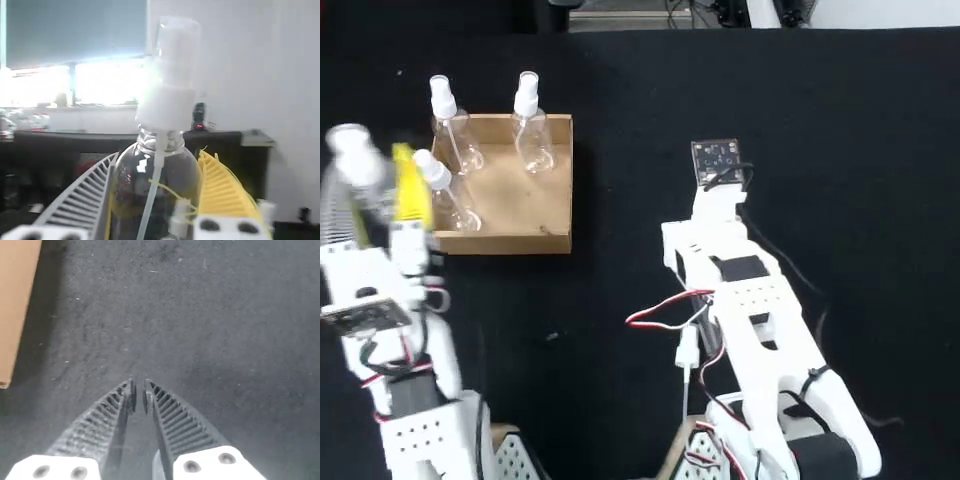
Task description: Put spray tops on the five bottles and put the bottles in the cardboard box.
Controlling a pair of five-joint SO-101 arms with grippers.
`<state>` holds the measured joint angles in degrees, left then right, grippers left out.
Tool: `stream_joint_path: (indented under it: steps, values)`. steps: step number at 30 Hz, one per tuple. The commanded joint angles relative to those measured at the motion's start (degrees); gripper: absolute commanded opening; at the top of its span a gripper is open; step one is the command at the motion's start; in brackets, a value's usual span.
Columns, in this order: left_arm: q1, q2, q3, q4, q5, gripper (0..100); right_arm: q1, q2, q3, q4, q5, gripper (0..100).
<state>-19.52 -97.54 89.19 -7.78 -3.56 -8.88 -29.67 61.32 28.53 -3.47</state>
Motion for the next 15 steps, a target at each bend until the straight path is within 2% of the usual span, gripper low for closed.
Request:
stream_joint_path:
  steps: [1,4,8,15]
  values:
    - [15.96,-5.54,-2.68,6.95,0.26,3,3.08,-1.98,-2.24,-1.67,0.53,1.1]
    - [21.14,-5.27,1.54,2.46,0.26,3,4.31,-1.8,-2.68,-1.58,0.53,1.1]
    - [23.6,-2.9,8.48,-5.27,0.62,3,4.13,-1.8,-2.68,-1.58,0.53,1.1]
    - [25.19,8.97,3.47,-10.73,0.79,3,4.04,-1.8,-2.68,-1.67,0.53,1.1]
